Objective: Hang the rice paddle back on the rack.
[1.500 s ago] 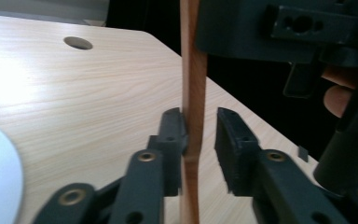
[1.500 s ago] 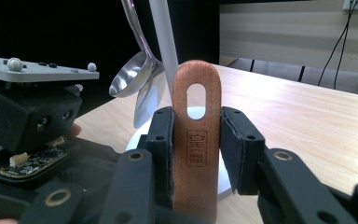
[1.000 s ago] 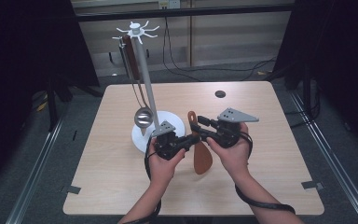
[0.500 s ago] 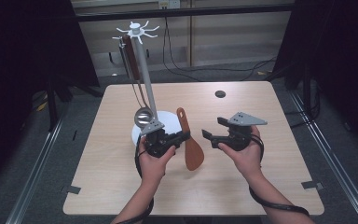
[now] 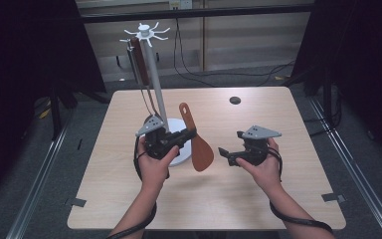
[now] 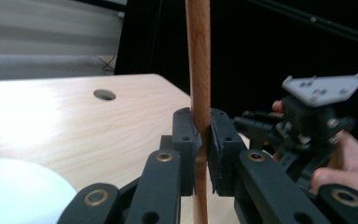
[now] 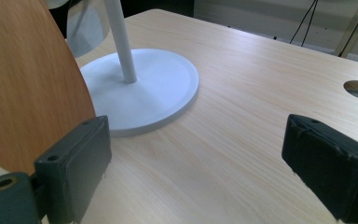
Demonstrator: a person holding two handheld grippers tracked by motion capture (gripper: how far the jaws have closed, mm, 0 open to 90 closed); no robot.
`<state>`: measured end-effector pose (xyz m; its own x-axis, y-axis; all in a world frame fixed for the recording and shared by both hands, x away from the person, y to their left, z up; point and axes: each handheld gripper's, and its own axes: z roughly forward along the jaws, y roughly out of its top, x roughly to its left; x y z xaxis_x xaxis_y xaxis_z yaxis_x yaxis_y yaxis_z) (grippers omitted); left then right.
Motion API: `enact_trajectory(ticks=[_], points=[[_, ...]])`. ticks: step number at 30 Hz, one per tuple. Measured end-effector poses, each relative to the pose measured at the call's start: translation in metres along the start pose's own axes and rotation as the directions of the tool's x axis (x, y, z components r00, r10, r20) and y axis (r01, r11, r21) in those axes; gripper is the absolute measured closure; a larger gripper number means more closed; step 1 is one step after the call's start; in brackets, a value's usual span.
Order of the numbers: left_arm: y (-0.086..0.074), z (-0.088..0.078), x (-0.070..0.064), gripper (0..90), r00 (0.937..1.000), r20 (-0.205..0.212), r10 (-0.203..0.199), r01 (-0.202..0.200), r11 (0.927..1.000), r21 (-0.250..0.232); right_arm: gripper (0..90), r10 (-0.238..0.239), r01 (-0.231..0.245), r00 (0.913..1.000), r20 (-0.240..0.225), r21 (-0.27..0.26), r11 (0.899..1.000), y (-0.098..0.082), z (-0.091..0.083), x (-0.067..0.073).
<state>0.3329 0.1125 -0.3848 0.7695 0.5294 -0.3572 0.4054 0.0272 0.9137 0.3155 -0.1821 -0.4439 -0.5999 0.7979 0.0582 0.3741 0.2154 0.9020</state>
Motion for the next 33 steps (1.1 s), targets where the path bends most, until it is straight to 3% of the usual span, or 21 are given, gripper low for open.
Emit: enact_trajectory(ticks=[9,12,18,19,23,26,29,31,33], points=[[0.026,-0.006,-0.001,83.1,0.9997,0.010,0.023,-0.023,0.9989,-0.040,5.2,0.006,-0.005,0.9998,-0.017,0.038,0.999,-0.008,0.001,-0.006],[0.036,-0.008,0.000,83.0,0.9994,0.016,0.032,-0.031,0.9977,-0.060,4.7,-0.012,0.013,0.9996,-0.024,0.059,0.998,-0.009,0.002,-0.007],[0.056,-0.010,0.001,83.0,0.9991,0.013,0.040,-0.038,0.9945,-0.098,4.8,-0.001,0.002,0.9998,-0.018,0.052,0.999,-0.009,0.002,-0.009],[0.062,-0.012,0.003,83.0,0.9982,0.017,0.058,-0.056,0.9936,-0.098,4.8,-0.002,0.003,0.9998,-0.018,0.055,0.999,-0.009,0.001,-0.009],[0.081,-0.018,0.003,83.0,0.9965,0.029,0.079,-0.073,0.9856,-0.153,4.8,-0.015,0.016,0.9998,-0.016,0.058,0.998,-0.009,0.003,-0.009],[0.096,-0.026,0.003,83.0,0.9922,0.026,0.122,-0.116,0.9783,-0.172,4.9,-0.016,0.017,0.9997,-0.016,0.073,0.997,-0.009,0.006,-0.008],[0.107,-0.032,0.002,83.0,0.9914,0.028,0.128,-0.120,0.9745,-0.190,5.0,-0.019,0.020,0.9996,-0.023,0.074,0.997,-0.009,0.006,-0.005],[0.116,-0.036,0.003,83.0,0.9884,0.017,0.151,-0.144,0.9701,-0.195,5.0,-0.023,0.025,0.9991,-0.036,0.079,0.997,-0.010,0.006,-0.004],[0.123,-0.037,0.003,83.0,0.9901,0.021,0.139,-0.131,0.9685,-0.211,5.0,-0.026,0.028,0.9992,-0.032,0.082,0.996,-0.010,0.005,-0.004]])
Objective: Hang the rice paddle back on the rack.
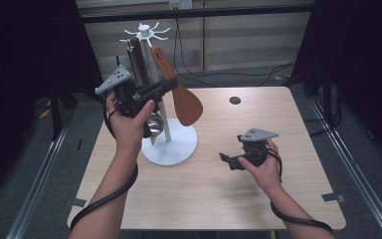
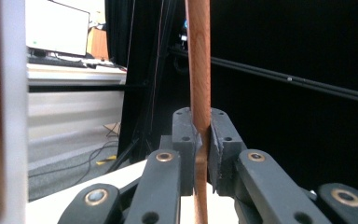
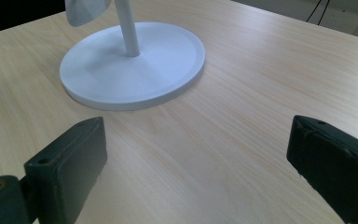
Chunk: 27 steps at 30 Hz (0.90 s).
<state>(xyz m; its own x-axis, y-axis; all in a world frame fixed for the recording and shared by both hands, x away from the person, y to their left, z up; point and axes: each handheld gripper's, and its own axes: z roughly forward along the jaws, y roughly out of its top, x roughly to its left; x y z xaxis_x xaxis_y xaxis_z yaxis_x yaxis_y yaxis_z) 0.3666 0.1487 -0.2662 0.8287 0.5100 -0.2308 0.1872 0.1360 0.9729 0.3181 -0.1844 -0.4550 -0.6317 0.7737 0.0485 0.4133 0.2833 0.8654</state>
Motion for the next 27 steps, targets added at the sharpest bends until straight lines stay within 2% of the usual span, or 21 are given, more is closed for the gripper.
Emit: enact_trajectory(ticks=[3,6,8,10,12,13,14,15,16,19,20,21,23,25,26,27], points=[[0.006,0.000,0.003,83.0,0.9998,-0.020,-0.006,0.006,0.9996,-0.027,5.1,0.002,-0.002,1.0000,-0.004,-0.004,1.000,0.001,0.000,0.000],[0.006,0.001,0.008,83.0,0.9994,-0.024,-0.027,0.026,0.9991,-0.034,5.4,0.001,-0.001,0.9999,-0.016,-0.004,1.000,0.001,0.000,-0.001],[0.002,0.000,0.013,83.0,0.9987,-0.038,-0.035,0.034,0.9992,-0.021,5.4,-0.004,0.004,0.9999,-0.017,-0.001,1.000,0.001,0.000,-0.002],[-0.003,0.000,0.016,82.9,0.9971,-0.047,-0.059,0.058,0.9979,-0.030,5.4,-0.002,0.002,0.9997,-0.023,-0.008,1.000,0.002,0.000,-0.001],[-0.008,-0.003,0.019,82.2,0.9965,-0.059,-0.060,0.057,0.9972,-0.048,5.5,-0.008,0.008,0.9996,-0.025,-0.010,1.000,0.003,0.000,-0.001],[-0.009,-0.003,0.019,79.7,0.9963,-0.056,-0.065,0.062,0.9965,-0.057,5.5,-0.011,0.011,0.9996,-0.026,-0.009,1.000,0.004,0.000,0.000],[-0.012,-0.005,0.018,73.3,0.9949,-0.087,-0.051,0.046,0.9969,-0.063,5.5,-0.013,0.013,0.9994,-0.030,-0.011,1.000,0.004,0.000,0.000],[-0.016,-0.006,0.016,61.0,0.9922,-0.121,-0.031,0.025,0.9980,-0.058,5.5,-0.016,0.015,0.9995,-0.029,-0.010,1.000,0.004,0.000,0.001],[-0.020,-0.007,0.014,54.9,0.9898,-0.142,-0.008,0.001,0.9987,-0.050,5.5,-0.016,0.016,0.9995,-0.029,-0.010,1.000,0.005,0.000,0.002],[-0.036,-0.014,0.008,37.9,0.9789,-0.204,0.018,-0.021,0.9997,-0.011,5.5,-0.025,0.024,0.9992,-0.033,-0.007,1.000,0.005,0.001,0.003],[-0.044,-0.019,0.005,33.4,0.9716,-0.233,0.039,-0.040,0.9992,-0.001,5.5,-0.028,0.028,0.9991,-0.033,-0.006,1.000,0.006,0.001,0.003],[-0.052,-0.023,0.003,29.3,0.9666,-0.252,0.044,-0.042,0.9990,0.013,5.5,-0.027,0.027,0.9989,-0.039,-0.008,1.000,0.006,0.001,0.003],[-0.068,-0.031,0.001,23.2,0.9630,-0.268,0.024,-0.018,0.9995,0.026,5.5,-0.033,0.032,0.9989,-0.035,-0.010,0.999,0.006,0.000,0.004],[-0.082,-0.036,-0.002,20.2,0.9561,-0.289,0.046,-0.032,0.9980,0.054,5.5,-0.033,0.033,0.9986,-0.040,-0.013,0.999,0.007,-0.001,0.005],[-0.087,-0.039,-0.002,17.8,0.9582,-0.282,0.046,-0.029,0.9975,0.065,5.5,-0.037,0.037,0.9985,-0.040,-0.016,0.999,0.008,-0.001,0.005],[-0.092,-0.040,-0.003,17.2,0.9587,-0.282,0.034,-0.019,0.9982,0.057,5.5,-0.040,0.039,0.9985,-0.037,-0.016,0.999,0.008,-0.001,0.005]])
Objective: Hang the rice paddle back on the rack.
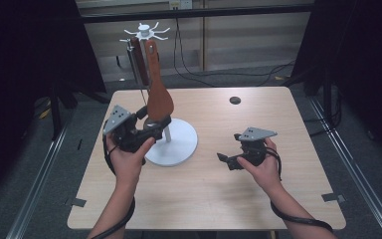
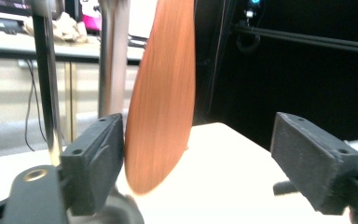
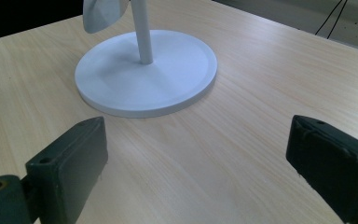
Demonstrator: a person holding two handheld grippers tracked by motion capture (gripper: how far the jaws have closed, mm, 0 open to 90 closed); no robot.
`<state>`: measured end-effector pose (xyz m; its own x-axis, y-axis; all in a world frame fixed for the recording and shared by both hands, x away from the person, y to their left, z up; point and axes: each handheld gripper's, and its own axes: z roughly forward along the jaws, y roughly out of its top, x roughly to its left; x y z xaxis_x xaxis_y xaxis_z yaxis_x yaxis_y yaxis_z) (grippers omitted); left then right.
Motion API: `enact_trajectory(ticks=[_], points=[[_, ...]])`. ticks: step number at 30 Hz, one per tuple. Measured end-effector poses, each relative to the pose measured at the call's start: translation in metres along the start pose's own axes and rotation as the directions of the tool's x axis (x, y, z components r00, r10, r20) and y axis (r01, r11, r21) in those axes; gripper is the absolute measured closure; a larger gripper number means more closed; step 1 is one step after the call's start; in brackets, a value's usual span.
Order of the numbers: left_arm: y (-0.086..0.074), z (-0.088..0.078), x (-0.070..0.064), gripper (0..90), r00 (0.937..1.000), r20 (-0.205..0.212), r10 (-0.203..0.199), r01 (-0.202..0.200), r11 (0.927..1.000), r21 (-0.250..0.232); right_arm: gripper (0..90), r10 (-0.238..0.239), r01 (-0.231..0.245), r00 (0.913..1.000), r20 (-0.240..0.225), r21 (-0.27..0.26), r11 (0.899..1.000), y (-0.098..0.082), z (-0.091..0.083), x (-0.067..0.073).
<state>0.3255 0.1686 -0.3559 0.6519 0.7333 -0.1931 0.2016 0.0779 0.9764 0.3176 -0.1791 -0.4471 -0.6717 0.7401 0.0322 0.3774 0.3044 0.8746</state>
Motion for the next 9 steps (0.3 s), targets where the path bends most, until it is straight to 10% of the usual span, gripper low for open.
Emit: enact_trajectory(ticks=[9], points=[[-0.015,-0.002,0.000,15.3,0.9999,0.013,-0.011,0.011,0.9999,0.007,5.5,-0.001,0.001,1.0000,0.000,-0.008,1.000,0.002,-0.001,-0.001]])
